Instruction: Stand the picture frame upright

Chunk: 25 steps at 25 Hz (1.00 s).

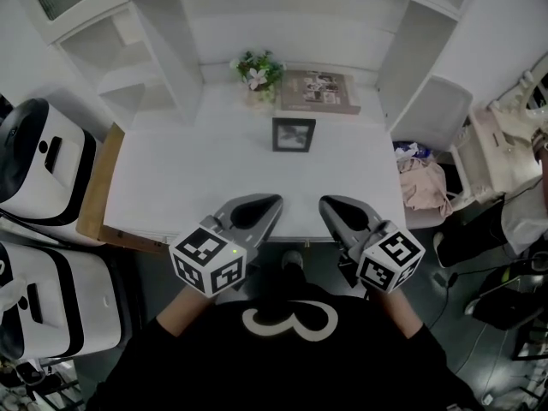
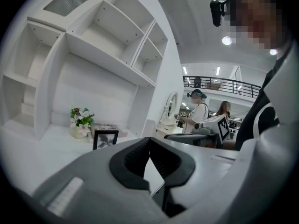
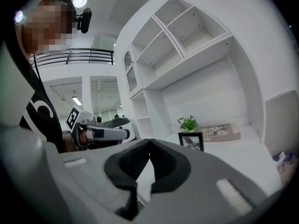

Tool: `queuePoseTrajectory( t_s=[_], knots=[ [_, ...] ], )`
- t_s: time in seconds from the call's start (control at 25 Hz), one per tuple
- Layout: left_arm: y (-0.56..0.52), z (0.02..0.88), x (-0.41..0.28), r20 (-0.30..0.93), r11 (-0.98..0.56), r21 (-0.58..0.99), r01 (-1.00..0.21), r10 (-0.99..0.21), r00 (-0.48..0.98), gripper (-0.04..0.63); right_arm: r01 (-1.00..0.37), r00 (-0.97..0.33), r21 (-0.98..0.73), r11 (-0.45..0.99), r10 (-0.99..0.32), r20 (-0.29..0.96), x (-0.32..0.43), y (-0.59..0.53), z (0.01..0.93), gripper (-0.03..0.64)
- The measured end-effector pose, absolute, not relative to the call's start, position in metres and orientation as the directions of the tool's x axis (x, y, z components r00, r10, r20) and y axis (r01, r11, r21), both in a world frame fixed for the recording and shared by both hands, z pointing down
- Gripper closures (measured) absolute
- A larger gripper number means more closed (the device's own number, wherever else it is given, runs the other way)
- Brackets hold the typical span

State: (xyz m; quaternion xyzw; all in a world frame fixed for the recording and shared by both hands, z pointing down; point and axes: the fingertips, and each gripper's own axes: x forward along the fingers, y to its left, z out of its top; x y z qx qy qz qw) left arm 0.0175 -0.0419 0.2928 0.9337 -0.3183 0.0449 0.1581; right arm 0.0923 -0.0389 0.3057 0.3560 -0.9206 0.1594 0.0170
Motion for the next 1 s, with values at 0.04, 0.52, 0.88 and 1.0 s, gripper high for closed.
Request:
queuePoseTrajectory(
  t_s=[0.04,0.52,0.88,1.0],
  knots=[
    [-0.041,0.292,0.018,0.185,-0.748,0.264,-0.609,-0.58,0.793,0.584,-0.663,-0.745,-0.278,0.696,-0.651,0.145,0.093,-0.038,0.305,0.615],
    [-0.02,0.291,0.017,0.186,-0.755,0.235,-0.613,-0.584,0.79,0.584,-0.642,-0.766,-0.251,0.725,-0.625,0.152,0.076,-0.013,0.305,0.615],
    [-0.01,0.296,0.011,0.193,-0.754,0.244,-0.61,-0.578,0.793,0.584,-0.636,-0.771,-0.258,0.727,-0.614,0.17,0.064,-0.001,0.312,0.614],
    [-0.006,0.298,0.008,0.199,-0.755,0.242,-0.609,-0.576,0.793,0.584,-0.633,-0.773,-0.259,0.729,-0.611,0.17,0.059,0.002,0.313,0.615]
  ],
)
